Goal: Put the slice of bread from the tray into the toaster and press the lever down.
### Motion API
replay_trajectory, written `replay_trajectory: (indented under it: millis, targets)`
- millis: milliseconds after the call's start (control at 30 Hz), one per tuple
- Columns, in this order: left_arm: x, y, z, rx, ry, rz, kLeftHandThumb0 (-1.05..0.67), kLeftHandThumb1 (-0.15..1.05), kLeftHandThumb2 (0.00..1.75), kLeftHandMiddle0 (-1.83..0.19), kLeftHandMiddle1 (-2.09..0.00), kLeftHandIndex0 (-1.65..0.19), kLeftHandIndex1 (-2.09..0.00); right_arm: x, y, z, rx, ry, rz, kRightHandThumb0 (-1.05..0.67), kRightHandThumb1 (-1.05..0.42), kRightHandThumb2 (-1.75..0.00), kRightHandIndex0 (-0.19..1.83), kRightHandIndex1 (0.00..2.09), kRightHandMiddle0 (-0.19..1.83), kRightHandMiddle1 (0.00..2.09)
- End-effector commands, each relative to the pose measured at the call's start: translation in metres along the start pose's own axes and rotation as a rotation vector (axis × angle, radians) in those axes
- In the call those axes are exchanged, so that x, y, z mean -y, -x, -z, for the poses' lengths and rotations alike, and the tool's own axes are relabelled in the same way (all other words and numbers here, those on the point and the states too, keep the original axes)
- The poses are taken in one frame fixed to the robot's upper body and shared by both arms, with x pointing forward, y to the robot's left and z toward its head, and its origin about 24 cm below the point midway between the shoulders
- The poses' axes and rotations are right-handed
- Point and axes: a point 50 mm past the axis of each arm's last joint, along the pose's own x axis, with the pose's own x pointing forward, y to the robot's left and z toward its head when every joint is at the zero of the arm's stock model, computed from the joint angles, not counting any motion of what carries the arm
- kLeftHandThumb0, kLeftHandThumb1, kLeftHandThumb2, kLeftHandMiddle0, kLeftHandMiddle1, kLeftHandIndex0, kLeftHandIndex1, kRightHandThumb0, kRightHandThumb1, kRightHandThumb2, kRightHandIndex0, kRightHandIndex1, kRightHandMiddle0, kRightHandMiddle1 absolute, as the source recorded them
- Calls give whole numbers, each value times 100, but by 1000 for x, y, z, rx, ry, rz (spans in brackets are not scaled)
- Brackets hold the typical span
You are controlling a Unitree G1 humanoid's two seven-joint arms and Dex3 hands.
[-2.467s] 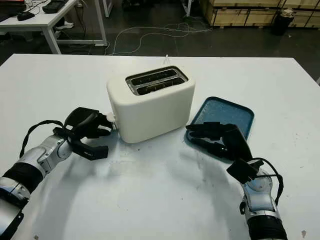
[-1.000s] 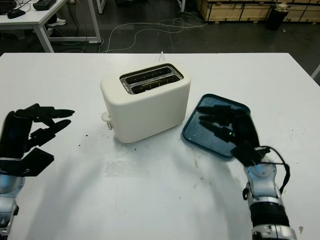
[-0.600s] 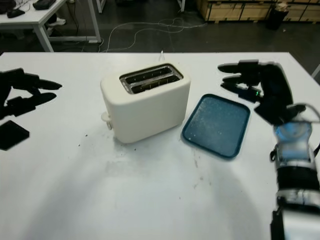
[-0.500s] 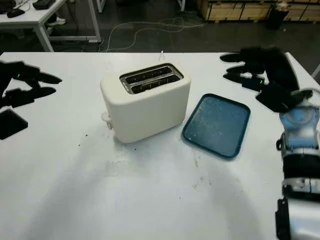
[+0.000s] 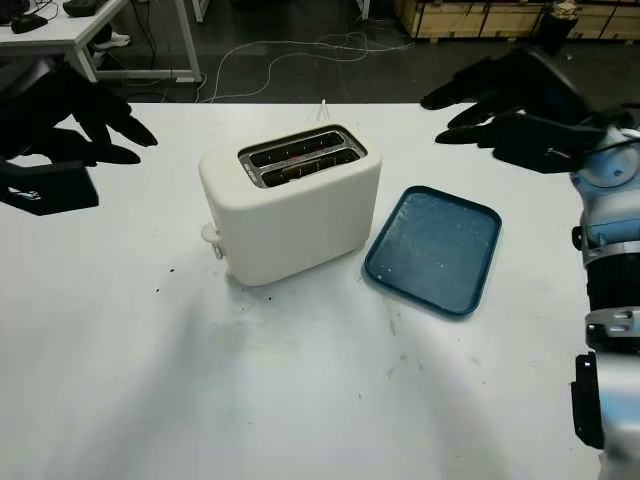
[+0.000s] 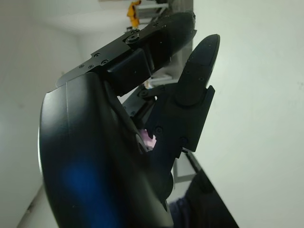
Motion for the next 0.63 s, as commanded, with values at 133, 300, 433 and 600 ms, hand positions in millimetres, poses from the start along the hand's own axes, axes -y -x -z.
replay_trajectory:
  millis: [133,300,433,600]
  targets:
    - [4,-4,-4,21,6,-2,-36,76,0,-103,-92,-130,-9,-5,-5,-6,22,23,-62,-60,-78,-1,114,0,102,0]
    - [7,-4,-4,9,11,-2,-35,77,1,-99,-99,-129,-10,-7,-7,-7,29,16,-87,-63,-81,-1,114,0,101,0]
    - [9,-2,-4,-3,12,-5,-34,77,0,-97,-103,-128,-10,-9,-8,-8,40,20,-94,-65,-83,-1,115,1,101,0]
    - [12,-1,-4,-6,10,-9,-35,77,0,-96,-106,-129,-11,-8,-9,-10,46,38,-99,-69,-85,-1,116,1,101,0]
